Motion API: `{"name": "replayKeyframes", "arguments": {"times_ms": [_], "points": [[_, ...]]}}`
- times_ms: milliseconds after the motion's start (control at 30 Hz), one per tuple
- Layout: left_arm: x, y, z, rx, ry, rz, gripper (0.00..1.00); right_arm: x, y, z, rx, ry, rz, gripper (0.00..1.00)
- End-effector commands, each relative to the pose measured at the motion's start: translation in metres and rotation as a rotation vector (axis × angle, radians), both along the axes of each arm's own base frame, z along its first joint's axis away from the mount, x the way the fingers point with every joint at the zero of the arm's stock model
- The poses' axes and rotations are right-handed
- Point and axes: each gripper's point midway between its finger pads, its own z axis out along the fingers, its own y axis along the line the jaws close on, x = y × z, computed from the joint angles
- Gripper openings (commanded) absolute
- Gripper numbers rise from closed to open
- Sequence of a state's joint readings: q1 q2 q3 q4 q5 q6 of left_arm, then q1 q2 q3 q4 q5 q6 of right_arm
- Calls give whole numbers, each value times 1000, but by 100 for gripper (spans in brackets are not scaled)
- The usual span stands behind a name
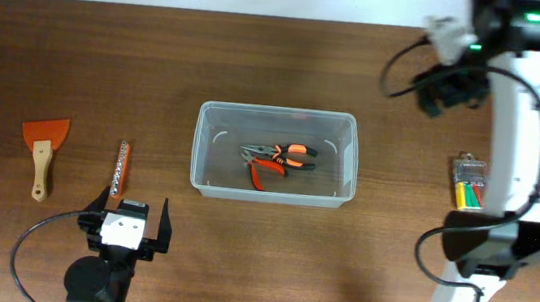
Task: Pack container
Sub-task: 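Raise the right gripper and move it to the screwdriver case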
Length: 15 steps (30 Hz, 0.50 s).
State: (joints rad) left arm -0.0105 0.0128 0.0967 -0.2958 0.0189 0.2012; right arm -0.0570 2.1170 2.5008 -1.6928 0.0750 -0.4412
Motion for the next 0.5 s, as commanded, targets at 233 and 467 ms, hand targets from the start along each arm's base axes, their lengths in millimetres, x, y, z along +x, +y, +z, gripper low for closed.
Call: {"name": "replayKeyframes", "arguments": {"times_ms": [233,467], "points": [[0,-1,-1,-7,-3,-4,99,-59,-71,67,22,-163,-322,99],[0,-1,-1,-7,-3,-4,99,-79,-85,53,164,-147,-198,99]]}}
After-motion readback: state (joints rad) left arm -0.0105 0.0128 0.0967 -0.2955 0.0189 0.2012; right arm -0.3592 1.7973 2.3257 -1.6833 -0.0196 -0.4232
